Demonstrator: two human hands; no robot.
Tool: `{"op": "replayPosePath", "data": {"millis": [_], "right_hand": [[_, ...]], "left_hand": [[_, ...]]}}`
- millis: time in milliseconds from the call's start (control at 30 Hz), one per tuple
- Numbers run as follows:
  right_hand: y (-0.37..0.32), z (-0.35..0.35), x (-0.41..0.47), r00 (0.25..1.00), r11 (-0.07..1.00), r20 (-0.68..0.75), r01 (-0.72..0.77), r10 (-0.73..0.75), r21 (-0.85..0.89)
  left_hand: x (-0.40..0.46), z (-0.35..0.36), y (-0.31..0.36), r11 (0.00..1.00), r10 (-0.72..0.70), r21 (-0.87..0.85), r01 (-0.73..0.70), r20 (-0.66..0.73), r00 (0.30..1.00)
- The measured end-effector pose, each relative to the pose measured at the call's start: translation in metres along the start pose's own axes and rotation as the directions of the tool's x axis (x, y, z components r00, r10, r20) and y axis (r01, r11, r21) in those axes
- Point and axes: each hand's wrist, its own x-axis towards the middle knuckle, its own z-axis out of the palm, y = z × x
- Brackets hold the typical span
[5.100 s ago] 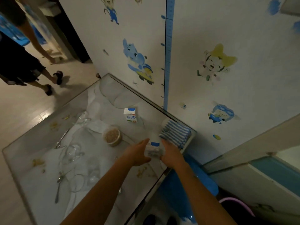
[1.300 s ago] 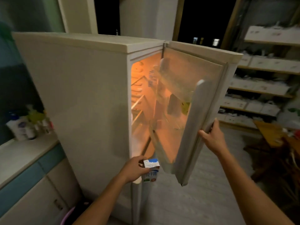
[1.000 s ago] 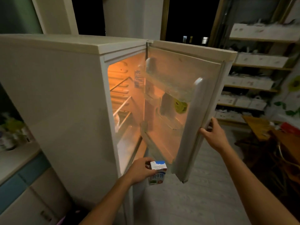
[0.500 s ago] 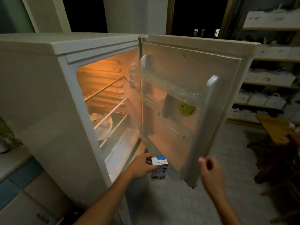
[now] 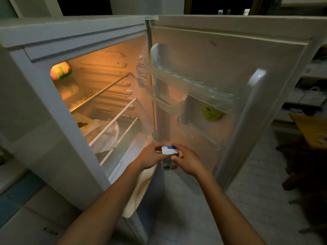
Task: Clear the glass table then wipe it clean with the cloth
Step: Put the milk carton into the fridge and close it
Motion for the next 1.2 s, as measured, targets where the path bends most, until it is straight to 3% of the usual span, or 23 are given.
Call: {"op": "replayPosePath", "data": {"millis": [200, 267, 467, 567, 667, 833, 1000, 1200], "right_hand": [[0.002, 0.012, 0.044, 0.983, 0.999, -0.177, -0.047, 0.042, -0.026], [0.004, 0.021, 0.058, 0.965, 0.994, -0.242, -0.084, 0.098, 0.066], [0.006, 0.043, 0.109, 0.917, 0.971, -0.348, -0.128, 0.193, 0.200], [0.017, 0.053, 0.130, 0.916, 0.969, -0.340, -0.153, 0.213, 0.195], [0.028, 0.062, 0.146, 0.904, 0.971, -0.368, -0.162, 0.216, 0.174], [0.048, 0.076, 0.161, 0.915, 0.964, -0.313, -0.217, 0.256, 0.153], [0.060, 0.083, 0.167, 0.916, 0.952, -0.267, -0.269, 0.300, 0.146], [0.063, 0.088, 0.170, 0.915, 0.952, -0.261, -0.293, 0.306, 0.090]], "left_hand": [[0.051, -0.015, -0.010, 0.995, 0.025, -0.093, -0.022, 0.029, 0.999], [0.072, -0.019, -0.016, 0.993, 0.038, -0.115, -0.035, 0.023, 0.999], [0.125, -0.014, -0.036, 0.993, 0.088, 0.089, -0.083, -0.047, 0.995], [0.142, -0.007, -0.049, 0.981, 0.040, 0.195, -0.017, -0.114, 0.993], [0.154, -0.002, -0.067, 0.947, -0.036, 0.316, 0.060, -0.082, 0.996], [0.168, 0.000, -0.083, 0.779, -0.062, 0.624, 0.064, -0.026, 0.998], [0.171, 0.005, -0.096, 0.723, -0.116, 0.687, 0.068, 0.023, 0.993], [0.170, 0.006, -0.097, 0.764, -0.147, 0.637, 0.103, 0.017, 0.989]]}}
